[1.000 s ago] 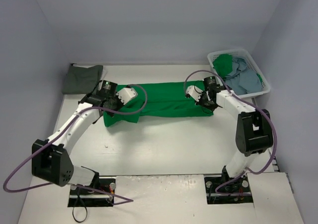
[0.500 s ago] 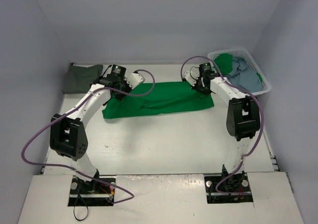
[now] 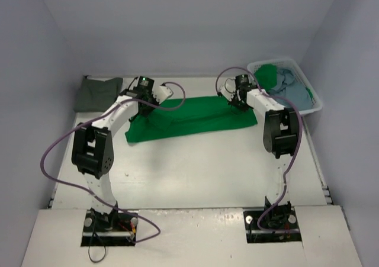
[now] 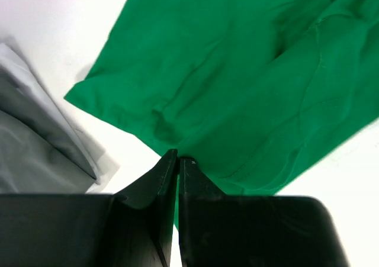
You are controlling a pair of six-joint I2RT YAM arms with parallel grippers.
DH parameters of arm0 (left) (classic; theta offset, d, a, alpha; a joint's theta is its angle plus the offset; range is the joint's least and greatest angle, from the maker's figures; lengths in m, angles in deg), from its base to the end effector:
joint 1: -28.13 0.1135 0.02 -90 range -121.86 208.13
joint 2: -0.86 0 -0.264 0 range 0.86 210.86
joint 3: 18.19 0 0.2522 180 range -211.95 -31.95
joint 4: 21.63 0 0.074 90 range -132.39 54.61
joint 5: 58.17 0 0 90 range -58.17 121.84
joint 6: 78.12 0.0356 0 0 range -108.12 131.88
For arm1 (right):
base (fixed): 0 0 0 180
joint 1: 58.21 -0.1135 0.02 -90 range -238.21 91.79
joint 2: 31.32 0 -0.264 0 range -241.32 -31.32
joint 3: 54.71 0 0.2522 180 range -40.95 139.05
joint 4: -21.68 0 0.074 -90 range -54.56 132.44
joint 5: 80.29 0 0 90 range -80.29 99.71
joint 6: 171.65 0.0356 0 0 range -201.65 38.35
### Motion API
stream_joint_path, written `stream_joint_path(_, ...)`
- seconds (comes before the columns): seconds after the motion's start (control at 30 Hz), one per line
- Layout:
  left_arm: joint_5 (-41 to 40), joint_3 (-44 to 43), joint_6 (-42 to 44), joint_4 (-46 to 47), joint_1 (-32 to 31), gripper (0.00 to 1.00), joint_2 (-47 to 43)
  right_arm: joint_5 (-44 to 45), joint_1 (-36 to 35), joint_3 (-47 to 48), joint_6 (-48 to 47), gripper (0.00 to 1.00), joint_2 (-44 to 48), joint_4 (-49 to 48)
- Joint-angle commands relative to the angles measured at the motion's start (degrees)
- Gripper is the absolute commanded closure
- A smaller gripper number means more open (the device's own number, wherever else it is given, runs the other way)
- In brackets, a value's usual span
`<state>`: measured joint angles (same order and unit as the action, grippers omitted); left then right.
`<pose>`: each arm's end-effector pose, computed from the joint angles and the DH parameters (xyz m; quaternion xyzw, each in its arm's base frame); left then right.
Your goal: Fold and stack the t-shirts
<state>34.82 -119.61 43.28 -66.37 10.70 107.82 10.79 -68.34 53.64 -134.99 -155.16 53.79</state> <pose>0.3983 -0.1270 0.2574 0.3967 0.8525 0.0169 0.3401 0.4765 0.0845 0.1845 -0.4875 0.7947 -0.1413 0.3330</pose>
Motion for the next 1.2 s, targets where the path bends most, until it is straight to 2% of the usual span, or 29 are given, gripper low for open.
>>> stream_joint_path(0.0, -4.37, -3.40, 0.33, 5.93, 1.08, 1.00, -1.14, 2.35, 0.73, 4.37, 0.87, 1.00, 0.08, -0.51)
stream_joint_path(0.4, -6.06, -6.29, -1.77, 10.33, 2.58, 1.00, 1.23, 3.31, 1.34, 10.26, 3.07, 1.00, -2.55, -0.95)
stream_joint_path(0.7, -8.78, -11.83, -2.39, 10.59, 2.84, 1.00, 7.91, 4.02, 1.43, 16.41, 5.18, 1.00, -8.08, -1.21)
stream_joint_path(0.9, -11.85, -14.29, -2.74, 11.38, 2.84, 1.00, 12.92, 4.45, 1.08, 16.86, 5.70, 1.00, -10.73, -1.91)
stream_joint_path(1.1, -16.51, -15.52, -2.92, 12.87, 2.84, 1.00, 16.26, 6.56, 0.99, 15.28, 7.37, 0.84, -10.65, -4.90)
stream_joint_path(1.17, -17.31, -15.44, -2.92, 13.31, 2.75, 1.00, 17.14, 7.44, 0.73, 13.53, 7.99, 0.75, -9.86, -6.91)
